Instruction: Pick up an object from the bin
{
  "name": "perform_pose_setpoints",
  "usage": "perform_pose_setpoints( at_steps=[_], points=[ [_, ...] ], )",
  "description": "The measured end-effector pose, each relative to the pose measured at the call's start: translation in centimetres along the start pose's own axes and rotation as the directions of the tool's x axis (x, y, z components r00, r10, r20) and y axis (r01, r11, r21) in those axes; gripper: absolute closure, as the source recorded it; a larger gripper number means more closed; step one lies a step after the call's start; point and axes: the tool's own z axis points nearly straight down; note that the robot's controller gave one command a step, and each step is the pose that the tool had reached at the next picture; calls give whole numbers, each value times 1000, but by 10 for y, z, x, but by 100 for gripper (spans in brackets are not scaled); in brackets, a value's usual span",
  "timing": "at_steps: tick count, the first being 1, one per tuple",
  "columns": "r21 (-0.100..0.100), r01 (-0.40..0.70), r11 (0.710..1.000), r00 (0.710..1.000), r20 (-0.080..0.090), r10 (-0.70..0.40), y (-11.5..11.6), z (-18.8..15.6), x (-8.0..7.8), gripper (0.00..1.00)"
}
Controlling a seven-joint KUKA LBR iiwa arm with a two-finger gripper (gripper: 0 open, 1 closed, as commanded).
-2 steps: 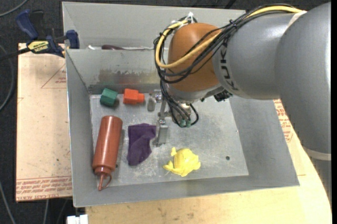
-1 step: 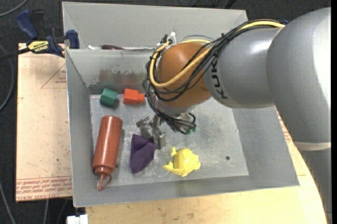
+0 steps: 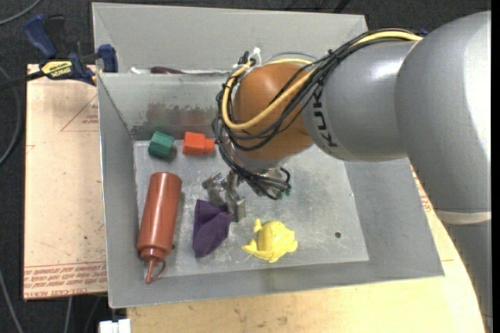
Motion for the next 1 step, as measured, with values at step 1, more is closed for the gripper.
perform_pose_setpoints(
  at_steps=[1],
  points=[
    [-4,5,1000,1000,-9,-5,0,-38,6,100]
  ],
)
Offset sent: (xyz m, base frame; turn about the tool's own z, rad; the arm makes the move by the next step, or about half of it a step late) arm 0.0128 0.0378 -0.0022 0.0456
